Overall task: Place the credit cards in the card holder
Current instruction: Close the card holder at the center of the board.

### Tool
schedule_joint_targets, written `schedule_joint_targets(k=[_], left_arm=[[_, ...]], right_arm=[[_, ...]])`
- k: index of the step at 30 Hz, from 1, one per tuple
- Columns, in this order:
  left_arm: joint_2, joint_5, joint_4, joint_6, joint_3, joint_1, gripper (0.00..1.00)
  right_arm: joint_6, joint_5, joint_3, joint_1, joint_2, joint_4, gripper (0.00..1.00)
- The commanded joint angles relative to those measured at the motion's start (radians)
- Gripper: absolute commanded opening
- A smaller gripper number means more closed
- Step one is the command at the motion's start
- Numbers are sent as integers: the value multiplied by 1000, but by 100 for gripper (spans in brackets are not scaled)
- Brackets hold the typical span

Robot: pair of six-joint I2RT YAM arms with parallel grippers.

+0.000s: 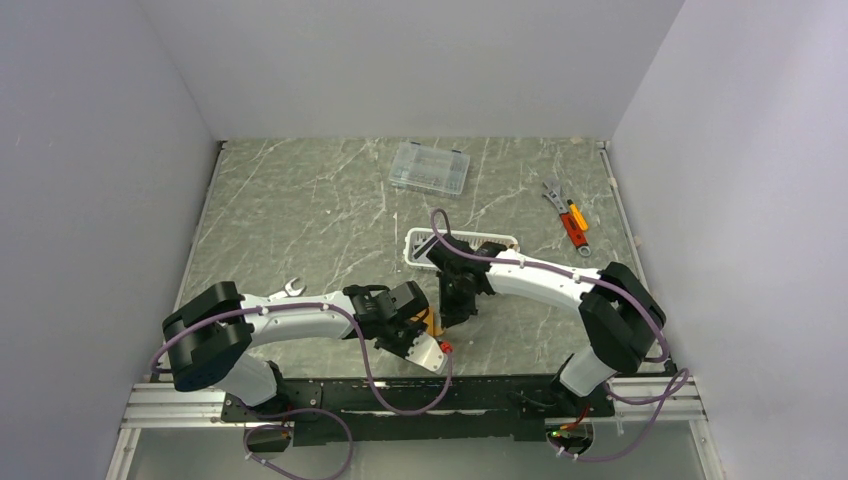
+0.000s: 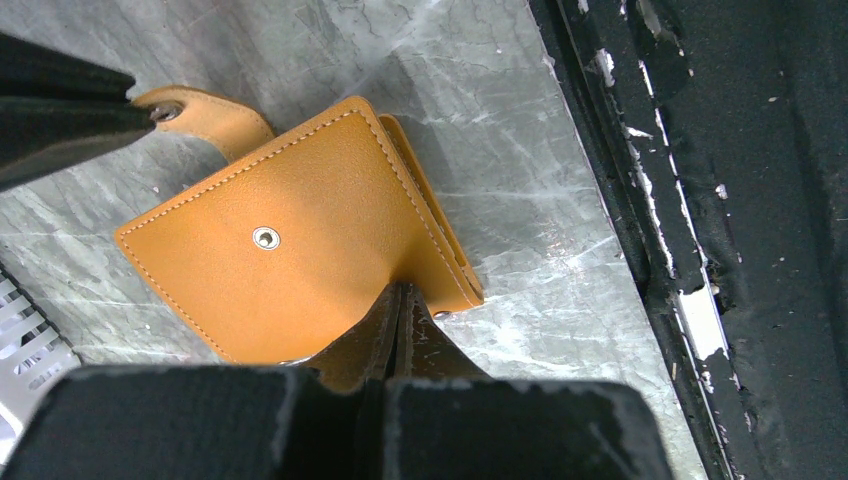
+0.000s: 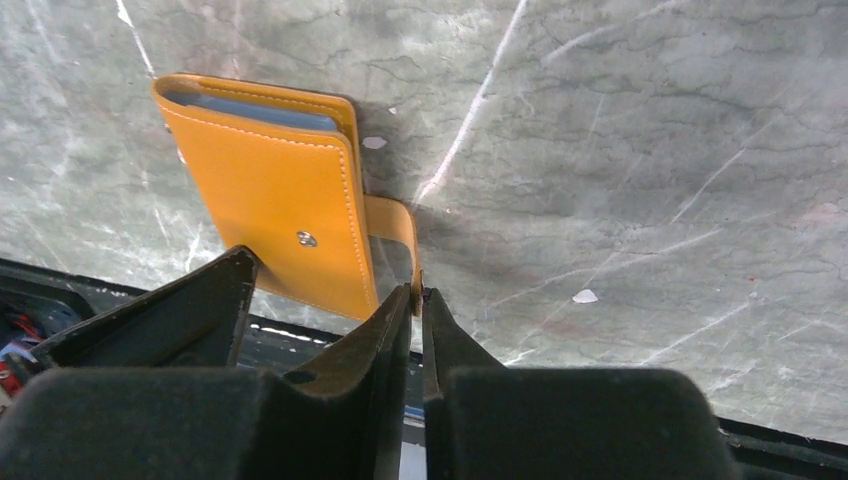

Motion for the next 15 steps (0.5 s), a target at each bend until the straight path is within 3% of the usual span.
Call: schedule_joint_targets(k=[1, 4, 10, 15], left_arm=[[9, 0, -12, -14, -8, -8, 0], [6, -1, -11, -14, -10, -8, 0], [7, -6, -14, -18, -8, -8, 0], [9, -18, -10, -18, -10, -8, 0]], right_arm=[[13, -23, -26, -1, -37, -1, 13], [17, -31, -36, 0, -36, 7, 13], [31, -18, -44, -5, -68, 15, 0], [47, -26, -54, -5, -94, 37, 0]])
